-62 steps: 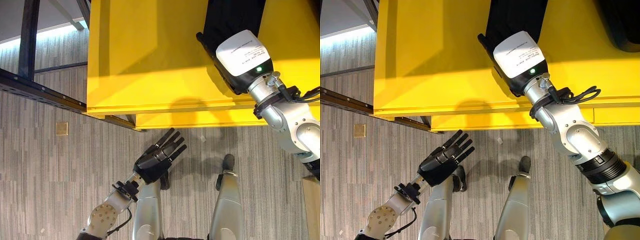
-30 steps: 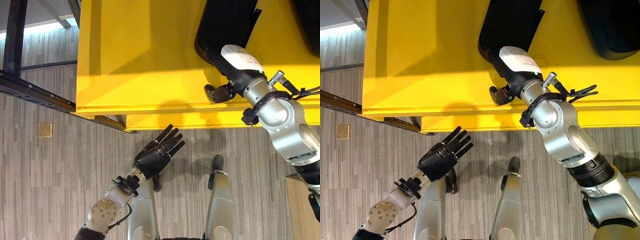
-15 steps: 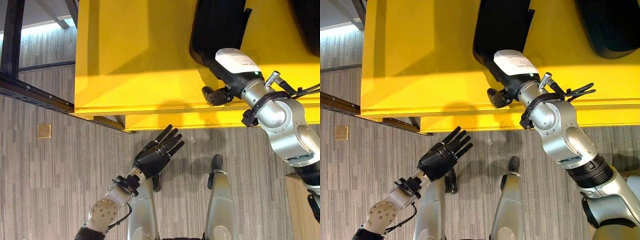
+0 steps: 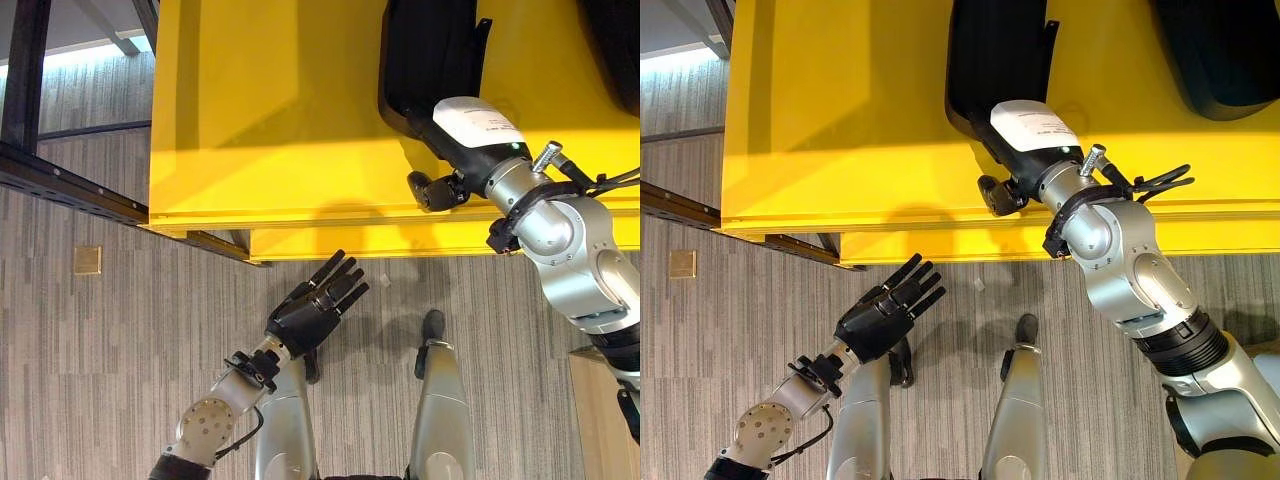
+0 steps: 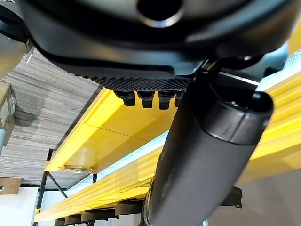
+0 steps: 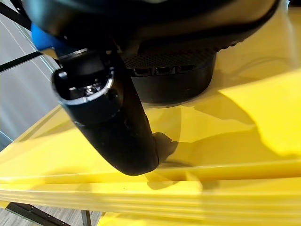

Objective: Move parts from the plastic box to the shelf.

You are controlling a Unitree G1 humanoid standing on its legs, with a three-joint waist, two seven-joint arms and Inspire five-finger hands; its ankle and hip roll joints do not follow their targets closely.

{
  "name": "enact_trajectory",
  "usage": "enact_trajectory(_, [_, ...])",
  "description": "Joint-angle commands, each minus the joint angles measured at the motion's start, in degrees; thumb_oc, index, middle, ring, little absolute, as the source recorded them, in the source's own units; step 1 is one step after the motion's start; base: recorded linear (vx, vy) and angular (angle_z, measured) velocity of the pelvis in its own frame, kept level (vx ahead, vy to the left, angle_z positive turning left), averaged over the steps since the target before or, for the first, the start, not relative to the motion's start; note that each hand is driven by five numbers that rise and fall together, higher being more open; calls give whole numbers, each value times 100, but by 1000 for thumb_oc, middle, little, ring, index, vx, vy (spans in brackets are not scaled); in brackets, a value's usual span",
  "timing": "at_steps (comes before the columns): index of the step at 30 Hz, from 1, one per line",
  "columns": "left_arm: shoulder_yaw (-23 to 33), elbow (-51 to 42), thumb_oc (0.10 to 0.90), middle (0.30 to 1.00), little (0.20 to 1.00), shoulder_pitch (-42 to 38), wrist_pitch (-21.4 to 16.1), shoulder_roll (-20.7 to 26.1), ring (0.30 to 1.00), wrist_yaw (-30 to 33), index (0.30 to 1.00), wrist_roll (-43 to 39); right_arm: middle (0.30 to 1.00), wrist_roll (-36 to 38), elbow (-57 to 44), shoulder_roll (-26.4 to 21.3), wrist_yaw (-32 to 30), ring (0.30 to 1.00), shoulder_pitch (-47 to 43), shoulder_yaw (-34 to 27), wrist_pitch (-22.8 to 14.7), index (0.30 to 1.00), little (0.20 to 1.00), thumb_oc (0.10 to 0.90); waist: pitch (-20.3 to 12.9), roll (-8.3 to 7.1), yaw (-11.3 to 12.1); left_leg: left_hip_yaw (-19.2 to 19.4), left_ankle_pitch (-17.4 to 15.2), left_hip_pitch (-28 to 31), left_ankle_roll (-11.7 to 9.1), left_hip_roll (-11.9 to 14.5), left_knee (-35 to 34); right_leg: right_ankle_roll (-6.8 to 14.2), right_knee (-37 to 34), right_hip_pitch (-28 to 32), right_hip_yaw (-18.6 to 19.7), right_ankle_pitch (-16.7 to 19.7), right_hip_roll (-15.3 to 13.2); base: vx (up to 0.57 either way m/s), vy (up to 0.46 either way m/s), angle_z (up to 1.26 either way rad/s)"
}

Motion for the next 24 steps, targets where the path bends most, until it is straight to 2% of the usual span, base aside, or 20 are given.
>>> enact_trajectory(1, [156, -1103, 900, 1000, 1000, 209, 28, 60, 1000, -277, 1000, 1, 1000, -60, 381, -313, 218, 1000, 232, -197, 216, 1000, 1000, 900, -65, 29, 119, 242, -10, 165, 346, -337, -449, -733, 1240, 205, -221, -1388, 566, 0, 0, 0])
enact_trajectory(11, [225, -1078, 900, 1000, 1000, 237, 110, 60, 1000, -328, 1000, 22, 1000, -225, 441, -436, 233, 1000, 336, -248, 229, 1000, 1000, 900, -65, 19, 128, 242, -10, 172, 346, -339, -447, -745, 1270, 212, -232, -1411, 584, 0, 0, 0])
enact_trajectory(17, [198, -1057, 900, 1000, 1000, 220, 79, 63, 1000, -367, 1000, 57, 1000, 337, 629, -367, -390, 1000, 290, -353, 251, 1000, 1000, 900, -65, 28, 133, 233, -7, 160, 351, -346, -445, -755, 1264, 208, -235, -1408, 593, -5, 2, 2])
enact_trajectory(22, [139, -1061, 900, 1000, 1000, 190, 46, 60, 1000, -358, 1000, 7, 1000, 695, 635, -171, -971, 1000, 204, -515, 201, 1000, 1000, 900, -65, 74, 118, 242, -8, 191, 350, -384, -475, -758, 1242, 218, -220, -1403, 585, -7, 20, 0])
enact_trajectory(24, [85, -1040, 900, 1000, 1000, 169, 6, 41, 1000, -403, 1000, 16, 1000, 864, 746, -21, -1175, 1000, -2, -497, 287, 1000, 1000, 900, -65, 104, 134, 248, 1, 213, 348, -400, -510, -762, 1203, 231, -225, -1393, 575, -21, 33, -1])
